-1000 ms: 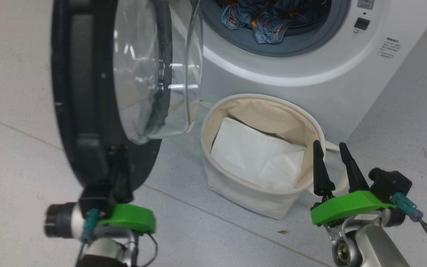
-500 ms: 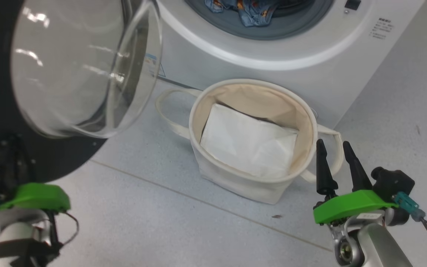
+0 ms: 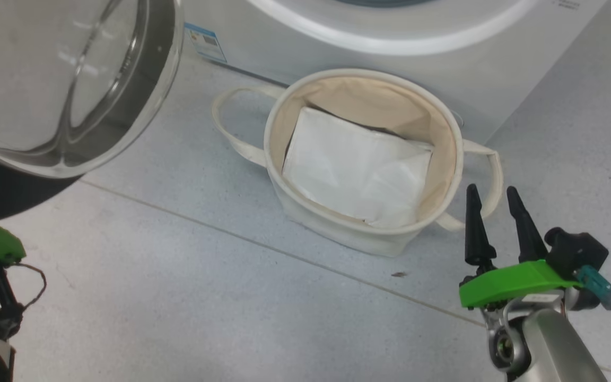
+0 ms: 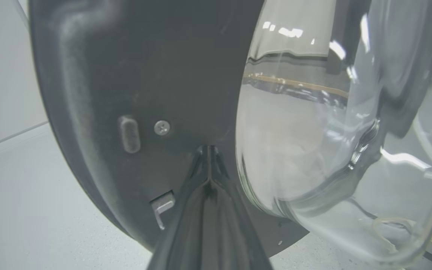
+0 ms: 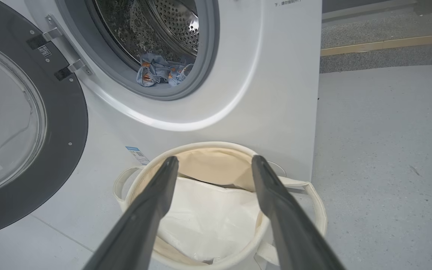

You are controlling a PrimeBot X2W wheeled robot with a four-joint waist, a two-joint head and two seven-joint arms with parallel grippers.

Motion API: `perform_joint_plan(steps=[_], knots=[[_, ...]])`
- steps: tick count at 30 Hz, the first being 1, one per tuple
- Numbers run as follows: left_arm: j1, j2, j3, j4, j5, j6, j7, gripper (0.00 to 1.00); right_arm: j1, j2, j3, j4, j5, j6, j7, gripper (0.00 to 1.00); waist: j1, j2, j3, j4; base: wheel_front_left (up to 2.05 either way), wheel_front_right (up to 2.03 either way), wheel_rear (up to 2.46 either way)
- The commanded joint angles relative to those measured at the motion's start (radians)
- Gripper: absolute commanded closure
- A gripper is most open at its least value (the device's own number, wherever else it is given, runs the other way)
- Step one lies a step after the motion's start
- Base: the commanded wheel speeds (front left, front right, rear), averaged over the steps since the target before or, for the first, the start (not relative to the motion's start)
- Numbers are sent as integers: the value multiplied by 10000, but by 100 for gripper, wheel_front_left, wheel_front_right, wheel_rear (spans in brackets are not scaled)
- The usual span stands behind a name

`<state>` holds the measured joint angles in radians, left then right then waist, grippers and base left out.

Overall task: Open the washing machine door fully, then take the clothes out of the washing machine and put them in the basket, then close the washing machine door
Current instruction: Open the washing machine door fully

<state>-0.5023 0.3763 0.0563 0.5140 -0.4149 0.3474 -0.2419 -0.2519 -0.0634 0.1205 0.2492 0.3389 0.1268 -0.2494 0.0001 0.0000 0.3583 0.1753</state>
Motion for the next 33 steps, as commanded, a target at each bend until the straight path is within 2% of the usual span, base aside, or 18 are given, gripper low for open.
perform_joint_plan(steps=[1, 8, 14, 19, 26, 33], knots=[[-318, 564, 521, -131, -69, -42, -113, 100, -230, 8, 193, -366, -117, 39, -124, 0, 0, 0, 114, -17, 0, 0, 0], [-461, 282, 650, 142, 173, -366, -192, 100, -333, 18, 201, -423, -119, 39, -124, 0, 0, 0, 189, -51, 0, 0, 0], [-47, -194, 669, -468, 687, -502, -196, 100, -436, 56, 292, -397, 27, 39, -124, 0, 0, 0, -190, -128, 0, 0, 0], [522, -787, 511, -1515, 993, -646, -197, 100, -358, 93, 234, -442, 224, 39, -124, 0, 0, 0, -811, -195, 0, 0, 0], [1611, -1470, -418, -2739, 1469, -933, -192, 100, -28, 125, 349, -580, 591, 39, -124, 0, 0, 0, -1997, -595, 0, 0, 0], [2653, -1902, -1615, -3786, 1852, -1210, 215, 100, 533, 129, 484, -765, 1078, 39, -124, 0, 0, 0, -2975, -1113, 0, 0, 0]])
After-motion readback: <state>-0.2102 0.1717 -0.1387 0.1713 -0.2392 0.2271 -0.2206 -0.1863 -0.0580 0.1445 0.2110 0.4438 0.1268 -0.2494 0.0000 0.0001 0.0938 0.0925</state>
